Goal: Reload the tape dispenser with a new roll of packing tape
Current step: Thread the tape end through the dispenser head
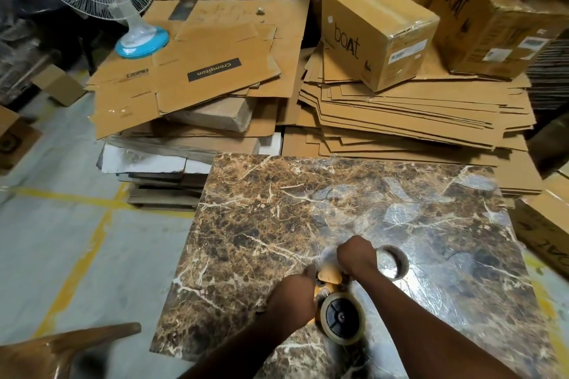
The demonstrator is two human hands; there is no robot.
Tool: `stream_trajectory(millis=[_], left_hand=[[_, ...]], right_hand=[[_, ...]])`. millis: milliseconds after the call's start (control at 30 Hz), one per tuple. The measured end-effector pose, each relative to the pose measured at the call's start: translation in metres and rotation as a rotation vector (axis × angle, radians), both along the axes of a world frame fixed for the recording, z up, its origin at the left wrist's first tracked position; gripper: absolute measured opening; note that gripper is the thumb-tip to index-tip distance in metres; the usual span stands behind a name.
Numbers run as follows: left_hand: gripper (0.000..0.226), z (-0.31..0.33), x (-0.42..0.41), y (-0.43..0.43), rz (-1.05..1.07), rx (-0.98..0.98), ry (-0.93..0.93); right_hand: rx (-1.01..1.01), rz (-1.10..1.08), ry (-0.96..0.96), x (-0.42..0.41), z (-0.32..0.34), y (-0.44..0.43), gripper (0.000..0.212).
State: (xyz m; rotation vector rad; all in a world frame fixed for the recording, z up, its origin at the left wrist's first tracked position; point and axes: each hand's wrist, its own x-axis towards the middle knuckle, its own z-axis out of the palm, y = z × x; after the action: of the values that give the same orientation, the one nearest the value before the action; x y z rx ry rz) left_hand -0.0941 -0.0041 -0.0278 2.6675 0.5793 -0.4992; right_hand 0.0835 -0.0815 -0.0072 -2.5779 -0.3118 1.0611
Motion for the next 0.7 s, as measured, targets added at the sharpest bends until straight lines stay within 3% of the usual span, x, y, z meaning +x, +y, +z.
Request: stream_trajectory(millis=[100, 233, 400, 533, 633, 700], left_hand=[[0.078, 0.004, 0.000, 0.006, -0.010, -0.037, -0.026], [0.052, -0.002, 0.011, 0.019, 0.099, -0.081, -0.057], [0.070, 0.006, 0.061, 0.020, 0.241, -0.121, 0.104], [0.056, 0.007, 0.096, 0.014, 0.282, -0.195, 0.230], [0.045, 0.009, 0.110, 0.014, 0.223, -0.141, 0.316], [0.035, 0.013, 0.115, 0.017, 0.201, -0.125, 0.358]], right_hand=[[-0.009, 0.027, -0.033, 0.001, -0.002, -0.002, 0.039], [0.015, 0.017, 0.019, 0.004, -0.010, -0.003, 0.024], [0.023, 0.008, 0.030, 0.008, -0.009, -0.004, 0.011], [0.087, -0.068, -0.038, 0.009, -0.015, -0.013, 0.010], [0.231, -0.082, -0.198, 0.002, -0.015, -0.028, 0.051], [0.225, 0.132, -0.359, -0.010, -0.017, -0.040, 0.082]])
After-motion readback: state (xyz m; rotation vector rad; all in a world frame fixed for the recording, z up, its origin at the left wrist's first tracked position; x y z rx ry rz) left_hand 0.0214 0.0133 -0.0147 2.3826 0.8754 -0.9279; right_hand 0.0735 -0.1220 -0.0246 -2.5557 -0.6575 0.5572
